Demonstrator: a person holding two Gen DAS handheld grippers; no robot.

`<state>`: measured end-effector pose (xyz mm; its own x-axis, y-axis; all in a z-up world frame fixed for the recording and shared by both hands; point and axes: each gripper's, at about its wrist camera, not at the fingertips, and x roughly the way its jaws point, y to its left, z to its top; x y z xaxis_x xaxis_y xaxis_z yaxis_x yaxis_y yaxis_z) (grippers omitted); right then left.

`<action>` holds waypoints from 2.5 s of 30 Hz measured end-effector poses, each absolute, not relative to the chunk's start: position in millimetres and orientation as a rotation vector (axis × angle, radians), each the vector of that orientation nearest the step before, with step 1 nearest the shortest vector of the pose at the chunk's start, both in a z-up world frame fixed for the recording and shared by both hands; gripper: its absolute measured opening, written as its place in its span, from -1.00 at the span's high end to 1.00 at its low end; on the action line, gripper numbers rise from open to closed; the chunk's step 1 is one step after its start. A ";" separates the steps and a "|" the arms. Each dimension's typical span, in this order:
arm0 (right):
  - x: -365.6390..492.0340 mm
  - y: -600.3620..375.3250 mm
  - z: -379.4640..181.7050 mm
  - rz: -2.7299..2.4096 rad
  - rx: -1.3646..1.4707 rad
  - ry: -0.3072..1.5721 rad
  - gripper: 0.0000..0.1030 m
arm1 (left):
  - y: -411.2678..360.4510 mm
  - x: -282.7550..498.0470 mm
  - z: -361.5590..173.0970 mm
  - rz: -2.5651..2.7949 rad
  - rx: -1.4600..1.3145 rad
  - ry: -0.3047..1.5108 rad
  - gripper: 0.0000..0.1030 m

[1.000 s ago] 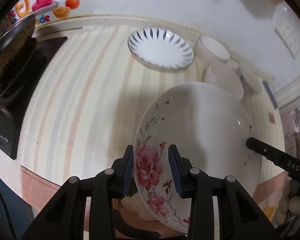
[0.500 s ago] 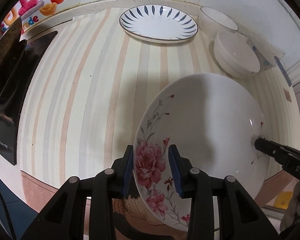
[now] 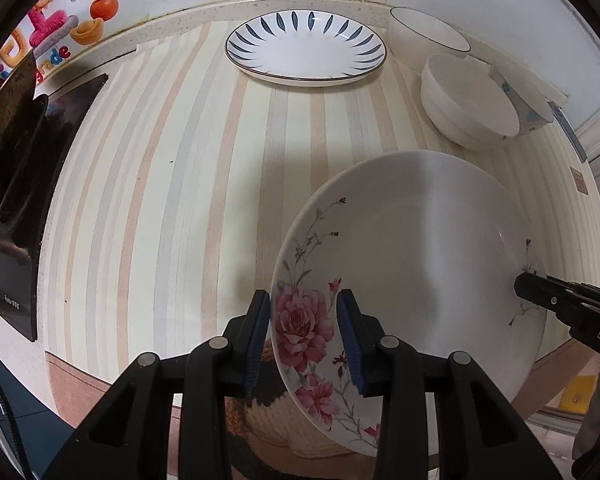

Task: Organize plates and bowls
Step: 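Carry the two stacked plates with both grippers toward the blue-striped plate, then grip the blue-striped plate rim with both grippers, adding it to the stack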

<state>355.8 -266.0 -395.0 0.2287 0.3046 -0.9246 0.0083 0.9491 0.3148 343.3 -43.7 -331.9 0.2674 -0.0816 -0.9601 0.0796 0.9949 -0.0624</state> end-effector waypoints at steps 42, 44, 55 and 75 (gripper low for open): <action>637.8 -197.9 -410.5 0.181 0.264 1.471 0.48 | 41.2 621.1 -379.6 -0.106 -0.133 1.364 0.18; 639.3 -195.2 -410.7 0.163 0.233 1.458 0.52 | 38.8 622.5 -382.4 -0.126 -0.135 1.350 0.53; 634.7 -188.7 -402.9 0.176 0.192 1.404 0.63 | 41.7 594.4 -365.2 -0.105 -0.122 1.285 0.54; 500.4 -199.2 -291.4 0.195 0.215 1.263 0.63 | 29.7 452.6 -229.4 -0.203 -0.129 1.110 0.54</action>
